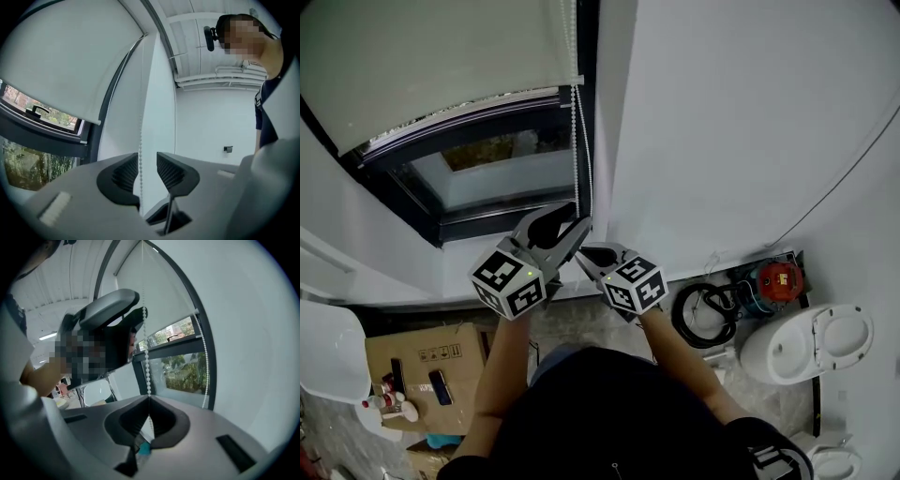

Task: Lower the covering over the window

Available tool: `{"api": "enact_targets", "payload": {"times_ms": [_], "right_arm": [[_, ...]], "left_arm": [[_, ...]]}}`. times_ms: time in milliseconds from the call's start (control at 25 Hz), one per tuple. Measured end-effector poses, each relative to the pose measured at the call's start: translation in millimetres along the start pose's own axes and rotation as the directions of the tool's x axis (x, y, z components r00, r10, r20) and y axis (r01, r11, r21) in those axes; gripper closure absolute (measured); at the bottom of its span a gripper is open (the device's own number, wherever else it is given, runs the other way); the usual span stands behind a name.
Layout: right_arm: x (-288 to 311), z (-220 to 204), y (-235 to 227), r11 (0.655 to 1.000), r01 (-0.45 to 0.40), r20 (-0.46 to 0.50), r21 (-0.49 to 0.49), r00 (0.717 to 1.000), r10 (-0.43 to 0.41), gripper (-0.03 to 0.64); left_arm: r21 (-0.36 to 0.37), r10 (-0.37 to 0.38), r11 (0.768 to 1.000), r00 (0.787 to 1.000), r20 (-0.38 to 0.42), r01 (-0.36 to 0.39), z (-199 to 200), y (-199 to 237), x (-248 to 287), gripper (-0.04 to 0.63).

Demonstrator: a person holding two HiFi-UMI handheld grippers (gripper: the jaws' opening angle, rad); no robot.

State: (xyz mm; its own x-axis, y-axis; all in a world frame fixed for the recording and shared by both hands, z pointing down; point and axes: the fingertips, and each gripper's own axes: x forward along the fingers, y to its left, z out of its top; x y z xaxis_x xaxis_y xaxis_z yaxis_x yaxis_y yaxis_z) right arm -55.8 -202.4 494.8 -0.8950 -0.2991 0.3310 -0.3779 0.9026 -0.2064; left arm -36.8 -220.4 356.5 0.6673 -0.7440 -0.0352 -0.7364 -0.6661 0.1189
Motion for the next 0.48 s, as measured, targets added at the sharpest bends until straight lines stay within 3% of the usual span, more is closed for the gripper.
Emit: {"api": "enact_targets", "payload": {"times_ms": [240, 480], "right_arm": [[-4, -2, 2, 1.0, 0.007, -0.003, -0.002, 1.0, -0.007, 0.603], [-7, -3, 2, 1.0, 0.011, -0.001, -0.001, 1.0, -0.011, 0.603]], "left_arm": [[0.021, -0.011, 1.0, 0.997, 0.074, 0.01, 37, 1, 13, 0.469], [0.105, -0.023, 0.994, 0.992, 0.122, 0.01, 81, 0, 23, 0.471]]}}
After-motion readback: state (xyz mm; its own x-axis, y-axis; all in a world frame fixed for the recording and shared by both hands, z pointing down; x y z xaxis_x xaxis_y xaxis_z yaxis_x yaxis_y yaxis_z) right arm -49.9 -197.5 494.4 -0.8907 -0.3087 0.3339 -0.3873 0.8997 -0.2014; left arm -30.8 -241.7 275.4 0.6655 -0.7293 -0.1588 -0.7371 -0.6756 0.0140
